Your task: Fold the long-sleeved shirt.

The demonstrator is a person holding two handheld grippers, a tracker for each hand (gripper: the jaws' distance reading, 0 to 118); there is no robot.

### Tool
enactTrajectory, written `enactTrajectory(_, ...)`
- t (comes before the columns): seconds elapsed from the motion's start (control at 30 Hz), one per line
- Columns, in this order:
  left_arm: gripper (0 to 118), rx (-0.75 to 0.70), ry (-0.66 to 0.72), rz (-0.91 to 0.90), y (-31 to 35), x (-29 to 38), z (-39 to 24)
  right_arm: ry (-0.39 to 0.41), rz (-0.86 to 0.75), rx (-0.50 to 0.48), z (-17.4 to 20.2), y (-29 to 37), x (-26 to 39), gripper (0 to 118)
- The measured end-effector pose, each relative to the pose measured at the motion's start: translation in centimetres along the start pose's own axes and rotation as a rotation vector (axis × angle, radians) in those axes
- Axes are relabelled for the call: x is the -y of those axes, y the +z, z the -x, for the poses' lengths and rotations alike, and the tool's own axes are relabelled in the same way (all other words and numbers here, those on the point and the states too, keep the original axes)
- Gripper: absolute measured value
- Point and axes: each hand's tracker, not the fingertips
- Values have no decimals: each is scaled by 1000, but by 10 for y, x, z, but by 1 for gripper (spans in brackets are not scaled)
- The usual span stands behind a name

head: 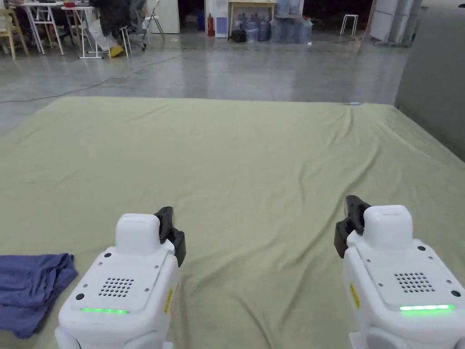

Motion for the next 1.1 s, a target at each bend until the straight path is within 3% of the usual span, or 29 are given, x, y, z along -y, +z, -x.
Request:
enactTrajectory(0.37,0,6,-18,16,-5,-3,-6,-22,23,39,-6,1,4,0)
enactTrajectory(0.4,4,-2,-22,20,-5,-2,-6,-31,22,41,-8,1,2,14)
enactTrajectory(0.43,22,-16,-27,25,-7,-2,-6,-37,23,39,-9,1,1,38)
enactTrajectory(0.47,48,-42,-30,33,-9,-2,-7,-40,37,30,-10,-1,0,67)
enactTrajectory(0.5,92,-56,-26,50,-11,-2,-7,-37,40,35,-11,-1,1,97)
enactTrajectory(0.53,115,-58,-19,64,-12,-2,-6,-28,27,56,-10,0,2,109)
enactTrajectory(0.63,118,-15,-31,-37,-8,4,-7,-26,-3,72,-10,3,1,111)
enactTrajectory(0.77,118,-61,-127,-14,-12,9,-13,-5,-27,50,-10,-1,2,111)
enactTrajectory(0.9,117,-20,-46,12,-7,7,-12,43,-50,62,-6,3,9,111)
enactTrajectory(1.1,117,-14,3,-2,-2,5,-9,22,-39,50,-6,7,7,111)
